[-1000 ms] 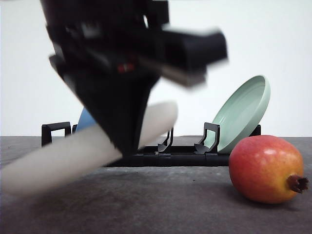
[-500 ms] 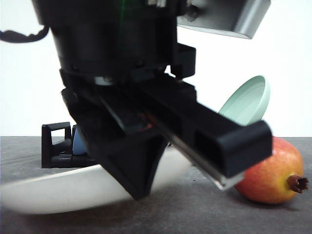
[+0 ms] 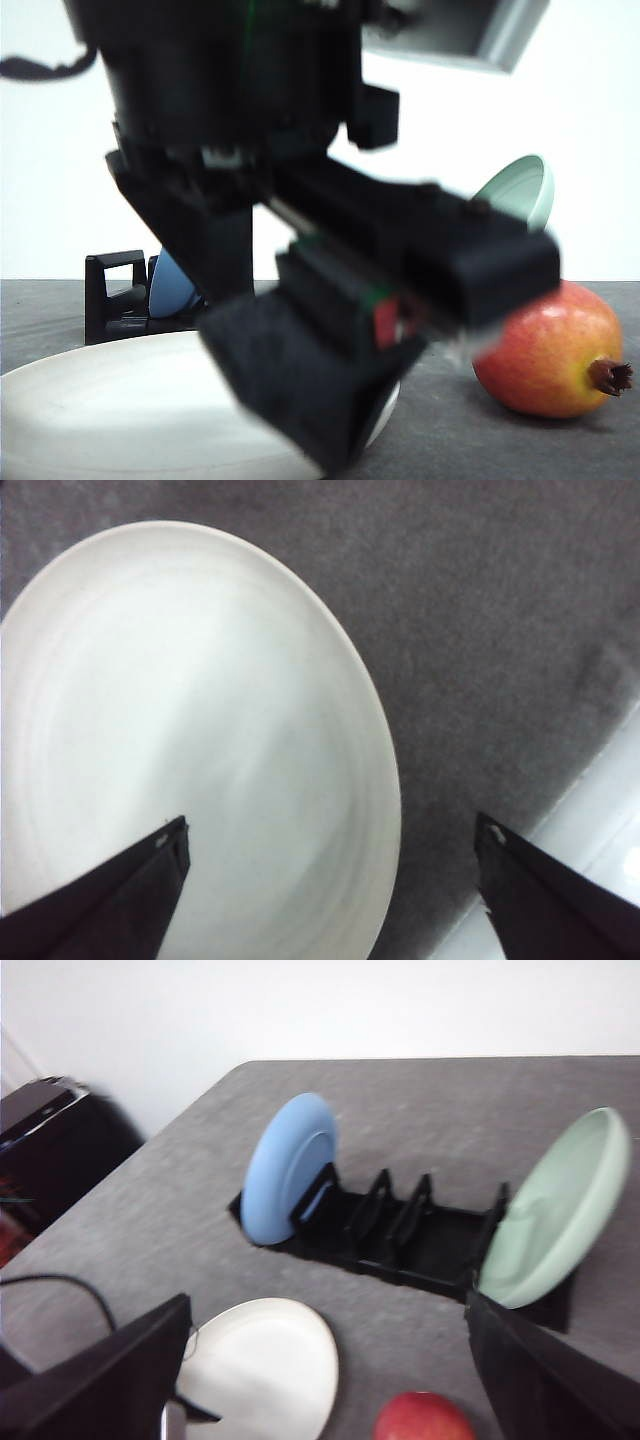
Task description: Place pomegranate in white plate
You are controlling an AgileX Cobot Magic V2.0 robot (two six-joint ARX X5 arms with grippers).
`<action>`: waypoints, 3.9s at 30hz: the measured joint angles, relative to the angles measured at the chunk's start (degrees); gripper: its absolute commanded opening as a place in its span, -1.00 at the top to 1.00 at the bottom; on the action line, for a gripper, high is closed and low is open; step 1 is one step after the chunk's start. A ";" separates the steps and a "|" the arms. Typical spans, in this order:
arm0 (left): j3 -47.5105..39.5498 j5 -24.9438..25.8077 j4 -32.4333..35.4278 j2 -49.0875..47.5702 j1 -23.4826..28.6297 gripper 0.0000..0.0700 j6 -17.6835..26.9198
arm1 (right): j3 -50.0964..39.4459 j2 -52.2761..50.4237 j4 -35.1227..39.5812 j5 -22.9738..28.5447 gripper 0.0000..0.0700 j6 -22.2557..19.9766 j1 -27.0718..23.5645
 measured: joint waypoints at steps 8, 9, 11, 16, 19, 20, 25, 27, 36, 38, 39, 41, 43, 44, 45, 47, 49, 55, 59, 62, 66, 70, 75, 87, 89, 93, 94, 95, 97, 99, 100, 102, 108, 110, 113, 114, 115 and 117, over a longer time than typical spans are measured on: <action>0.02 0.00 -2.90 -14.46 0.00 -0.60 -3.57 | 0.02 2.80 -3.74 -0.04 -0.59 0.90 5.60; 0.02 0.00 -3.25 -16.51 0.00 -0.60 -4.04 | 0.02 3.73 -4.11 -0.04 -0.59 0.90 6.05; 0.02 0.00 -3.78 -21.12 0.00 -0.59 -4.95 | 0.02 5.94 -4.55 -0.04 -0.59 0.90 6.87; 0.03 -0.04 -4.08 -33.56 0.00 -0.59 -6.44 | 0.02 12.74 -4.77 -0.02 -0.62 0.90 9.18; 0.04 -0.04 -5.04 -39.92 0.00 -0.59 -6.67 | 0.02 18.05 -5.07 0.02 -0.66 0.86 10.82; 0.04 -0.04 -5.57 -42.02 0.00 -0.59 -6.67 | 0.02 20.20 -5.10 0.15 -0.69 0.78 11.48; 0.04 -0.04 -9.53 -50.87 0.00 -0.59 -6.67 | 0.02 30.13 -5.19 4.81 -0.84 -0.40 15.30; 0.04 -0.04 -10.99 -54.07 0.00 -0.59 -6.67 | 0.02 33.92 -5.18 7.87 -0.84 -0.95 16.80; -4.63 -0.04 -12.34 -68.10 0.00 -0.59 -7.04 | 0.02 48.82 -4.73 18.53 -1.00 -2.38 21.82; -6.78 -0.03 -12.54 -70.88 0.00 -0.59 -7.61 | 0.02 51.42 -4.27 19.70 -1.00 -2.46 22.40; -7.60 -0.02 -12.69 -72.12 0.00 -0.59 -8.08 | 0.02 52.54 -3.99 19.85 -1.00 -2.48 22.57; -8.76 -0.02 -12.82 -74.60 0.00 -0.59 -9.30 | 0.02 54.58 -3.32 20.09 -1.00 -2.52 22.92; -9.25 -0.03 -13.30 -76.61 0.00 -0.59 -10.75 | 0.02 56.38 -2.96 20.25 -1.00 -2.58 23.25; -9.40 -0.04 -13.65 -77.41 0.00 -0.59 -11.47 | 0.02 57.24 -2.93 20.29 -1.00 -2.60 23.40; -9.48 -0.04 -14.13 -77.92 0.00 -0.59 -12.01 | 0.02 57.98 -2.95 20.30 -1.00 -2.62 23.56; -9.66 -0.04 -15.11 -78.38 0.00 -0.59 -12.95 | 0.02 59.18 -2.95 20.39 -1.00 -2.62 23.81; -9.82 -0.03 -15.93 -78.38 0.00 -0.59 -13.29 | 0.02 59.74 -2.95 20.68 -1.00 -2.63 24.10; -9.90 -0.02 -16.79 -78.38 0.00 -0.59 -13.72 | 0.02 60.48 -3.32 21.01 -0.51 -2.62 24.45; -9.90 -0.02 -16.37 -78.38 0.00 -0.59 -14.24 | 0.17 60.50 -3.54 21.33 -0.34 -2.64 24.46; -9.90 -0.02 -15.81 -78.38 -0.02 -0.59 -14.41 | 1.62 60.81 -5.97 23.02 -0.34 -2.62 24.86; -9.90 -0.04 -15.81 -78.38 -0.02 -0.59 -14.41 | 6.73 60.98 -9.54 23.09 -0.34 -1.96 26.50; -9.90 -0.57 -15.81 -78.38 -0.01 -0.59 -14.42 | 13.07 61.02 -10.21 22.71 -0.34 0.00 30.05; -9.90 -0.83 -15.75 -78.38 -0.02 -0.59 -14.43 | 16.54 62.75 -8.11 22.64 -0.34 2.13 36.84; -9.90 -1.28 -16.18 -78.38 -0.02 -0.59 -14.43 | 16.51 71.06 6.68 22.67 -0.34 3.75 49.61; -9.90 -1.33 -16.17 -78.38 -0.02 -0.59 -14.57 | 16.52 71.95 7.76 22.69 -0.34 3.81 50.27; -9.90 -1.36 -16.18 -78.38 -0.02 -0.59 -15.31 | 16.51 73.15 7.23 22.70 -0.34 3.89 50.87; -9.90 -1.37 -16.17 -78.38 -0.02 -0.59 -15.51 | 16.50 73.39 6.89 22.72 -0.34 3.89 50.90; -9.90 -1.38 -16.17 -78.38 -0.02 -0.59 -15.67 | 16.51 73.71 6.32 22.73 -0.34 3.89 50.91; -9.90 -1.67 -16.16 -78.38 -0.02 -0.59 -15.83 | 16.52 74.33 5.15 22.68 -0.37 3.88 50.92; -9.90 -2.25 -16.18 -78.38 -0.02 -0.59 -15.89 | 16.55 74.50 4.98 22.64 -0.42 3.87 50.92; -9.90 -2.52 -16.17 -78.38 -0.02 -0.59 -15.89 | 16.55 74.49 4.99 22.66 -0.44 3.87 50.96; -9.91 -2.72 -16.17 -78.38 -0.02 -0.59 -15.92 | 16.55 74.49 5.06 22.67 -0.58 3.87 51.04; -9.92 -3.23 -16.17 -78.38 -0.02 -0.59 -15.92 | 16.55 74.49 4.98 22.48 -1.00 3.87 51.19; -9.92 -3.26 -16.16 -78.38 -0.02 -0.59 -15.92 | 16.55 74.49 4.97 22.43 -1.00 3.90 51.28; -9.91 -3.26 -16.16 -78.38 -0.02 -0.59 -16.10 | 16.55 74.42 4.94 22.43 -1.00 3.83 51.12; -9.92 -3.26 -16.16 -78.38 -0.02 -0.59 -16.19 | 16.55 74.24 4.79 22.44 -1.00 3.71 50.86; -9.91 -3.26 -16.17 -78.38 -0.02 -0.59 -16.34 | 16.55 73.75 4.36 22.47 -1.00 3.57 50.60; -9.92 -3.26 -16.17 -78.38 -0.02 -0.59 -16.67 | 16.55 71.89 3.18 22.50 -1.00 3.16 50.21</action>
